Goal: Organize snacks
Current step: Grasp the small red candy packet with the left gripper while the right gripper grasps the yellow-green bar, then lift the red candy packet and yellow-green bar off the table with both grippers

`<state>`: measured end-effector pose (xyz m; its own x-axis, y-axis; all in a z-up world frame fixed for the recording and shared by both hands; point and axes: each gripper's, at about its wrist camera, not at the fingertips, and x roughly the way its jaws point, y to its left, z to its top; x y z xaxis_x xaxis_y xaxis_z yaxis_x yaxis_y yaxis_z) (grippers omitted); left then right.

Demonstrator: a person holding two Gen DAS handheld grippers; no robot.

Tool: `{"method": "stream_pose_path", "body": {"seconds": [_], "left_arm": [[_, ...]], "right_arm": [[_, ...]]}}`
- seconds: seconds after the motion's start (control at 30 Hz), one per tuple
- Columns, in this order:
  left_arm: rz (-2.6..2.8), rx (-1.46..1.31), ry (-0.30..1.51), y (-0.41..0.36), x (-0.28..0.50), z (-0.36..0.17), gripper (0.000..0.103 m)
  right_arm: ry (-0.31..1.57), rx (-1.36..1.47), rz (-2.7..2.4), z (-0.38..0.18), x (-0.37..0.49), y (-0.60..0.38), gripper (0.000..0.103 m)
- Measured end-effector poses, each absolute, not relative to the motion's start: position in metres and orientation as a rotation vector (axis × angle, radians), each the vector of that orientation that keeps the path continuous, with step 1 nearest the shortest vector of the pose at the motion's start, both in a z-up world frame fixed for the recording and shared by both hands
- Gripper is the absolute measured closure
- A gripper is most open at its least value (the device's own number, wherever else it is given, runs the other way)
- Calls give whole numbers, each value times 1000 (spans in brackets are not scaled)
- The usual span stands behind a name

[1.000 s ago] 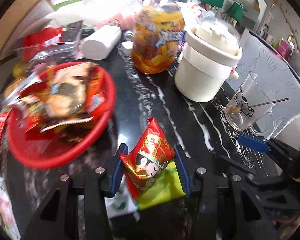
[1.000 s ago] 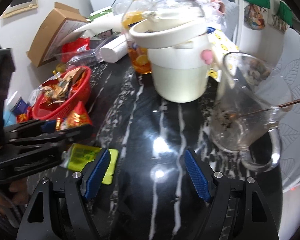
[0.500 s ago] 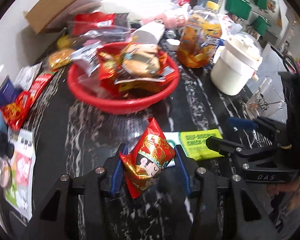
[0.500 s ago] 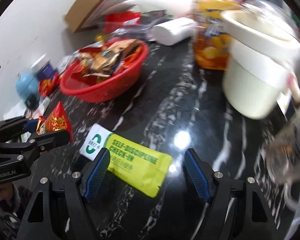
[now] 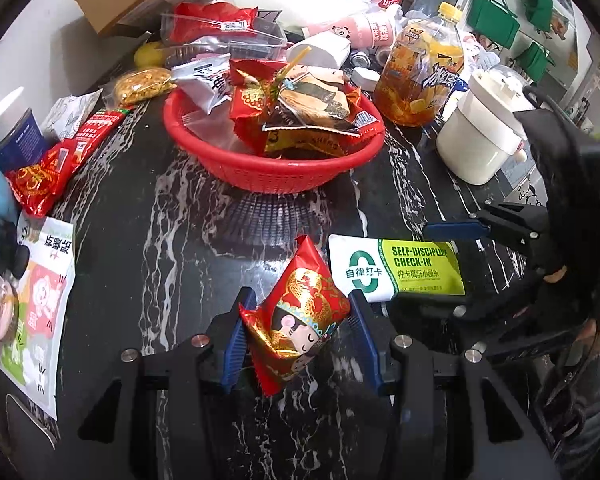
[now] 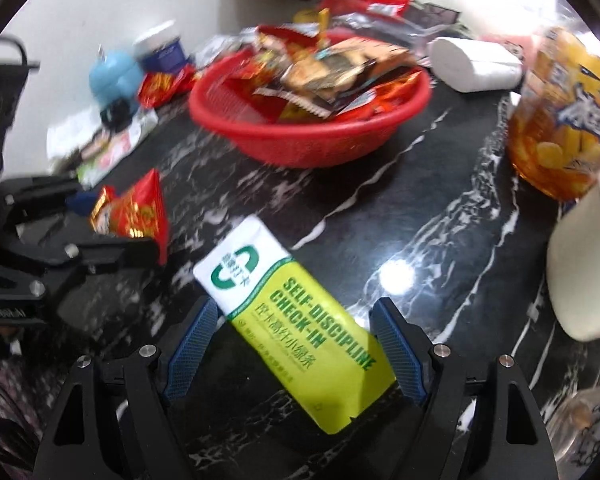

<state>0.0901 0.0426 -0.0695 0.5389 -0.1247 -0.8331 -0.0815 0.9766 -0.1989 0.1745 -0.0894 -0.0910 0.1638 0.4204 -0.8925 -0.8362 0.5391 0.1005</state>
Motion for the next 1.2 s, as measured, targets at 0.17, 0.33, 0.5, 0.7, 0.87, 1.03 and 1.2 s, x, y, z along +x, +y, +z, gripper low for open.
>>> {"method": "stream_pose_path", "body": {"seconds": [0.17, 0.33, 0.5, 0.7, 0.87, 1.03, 1.2], "left_arm": [[-24, -227, 1013, 44, 86, -72, 57], [-16, -239, 1012, 47, 79, -73, 57], [-13, -236, 1010, 47, 71, -72, 57], [-32, -218, 1028, 38, 61, -76, 57], [-70, -202, 1052, 27, 52, -81, 57], [-114, -184, 1076, 15, 46, -86, 57], [-145, -166, 1084, 7, 41, -87, 57]], "right_arm": [[1022, -606, 905, -99, 159, -77, 20], [1033, -559, 841, -97, 161, -76, 49], [1047, -523, 784, -94, 155, -85, 57], [1050, -470, 717, -93, 133, -107, 57], [1070, -425, 646, -91, 107, -133, 57], [1111, -364, 595, -88, 86, -153, 57], [1134, -346, 561, -87, 60, -163, 55]]}}
